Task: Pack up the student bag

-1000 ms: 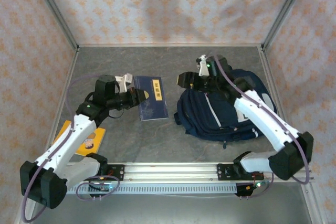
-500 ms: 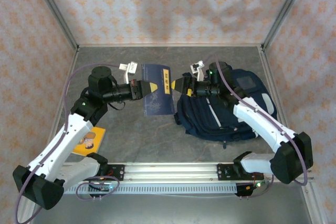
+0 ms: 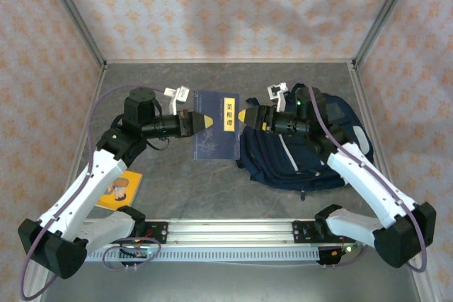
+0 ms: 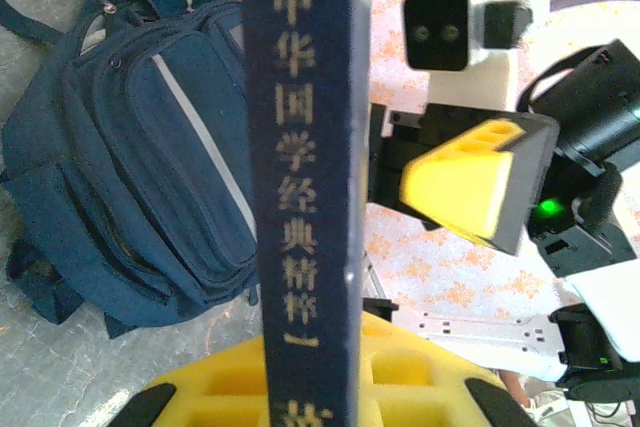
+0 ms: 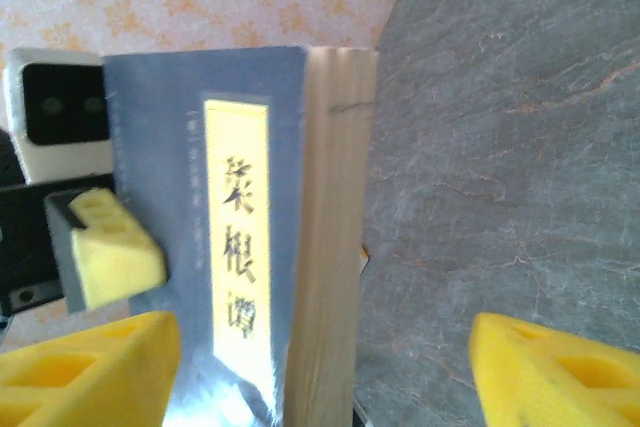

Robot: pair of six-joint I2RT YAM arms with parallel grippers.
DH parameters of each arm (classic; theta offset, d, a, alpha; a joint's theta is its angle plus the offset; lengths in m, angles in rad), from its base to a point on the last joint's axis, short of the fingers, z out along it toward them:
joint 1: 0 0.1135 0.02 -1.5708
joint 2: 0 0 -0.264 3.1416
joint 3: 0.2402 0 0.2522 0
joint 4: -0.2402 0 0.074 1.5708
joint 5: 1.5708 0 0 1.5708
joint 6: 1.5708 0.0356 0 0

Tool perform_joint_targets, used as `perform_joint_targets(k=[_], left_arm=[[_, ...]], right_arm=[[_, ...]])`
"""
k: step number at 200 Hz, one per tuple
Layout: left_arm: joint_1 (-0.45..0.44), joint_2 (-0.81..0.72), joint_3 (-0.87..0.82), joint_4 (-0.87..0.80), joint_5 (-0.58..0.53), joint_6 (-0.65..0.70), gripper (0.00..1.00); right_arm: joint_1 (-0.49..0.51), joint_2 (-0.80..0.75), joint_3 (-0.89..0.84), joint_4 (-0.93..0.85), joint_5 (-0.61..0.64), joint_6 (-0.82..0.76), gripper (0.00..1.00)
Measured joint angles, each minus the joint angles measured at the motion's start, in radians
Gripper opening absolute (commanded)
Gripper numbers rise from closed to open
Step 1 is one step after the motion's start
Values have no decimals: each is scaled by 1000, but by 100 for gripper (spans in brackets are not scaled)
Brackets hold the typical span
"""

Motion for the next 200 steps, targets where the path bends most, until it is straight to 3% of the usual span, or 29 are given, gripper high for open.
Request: perform_joint_targets(k=[38, 77, 98, 118, 160, 167, 173, 200], left_arm=[[0, 0, 0, 30, 11, -21, 0], [-15, 0, 0, 103, 34, -70, 0], [-27, 5, 0, 134, 45, -85, 0], [-33, 21, 0, 142, 52, -91, 0], [-32, 45, 0, 139, 51, -91, 0], [-32, 47, 0, 132, 52, -92, 0], [-32, 49, 0, 130, 52, -93, 0], [-33, 66, 14, 114, 30, -90, 48]], right_arm=[[0, -19, -22, 31, -40, 24, 83], [0, 26, -67, 203, -127, 158, 82], [0, 77, -74, 351, -166, 261, 77], [0, 133, -85, 527, -193, 385, 64], [-4, 150, -130, 680, -196, 498, 7], [-4, 143, -138, 686, -192, 505, 0], [-5, 137, -143, 687, -188, 512, 0], [-5, 100, -156, 669, -141, 507, 0]])
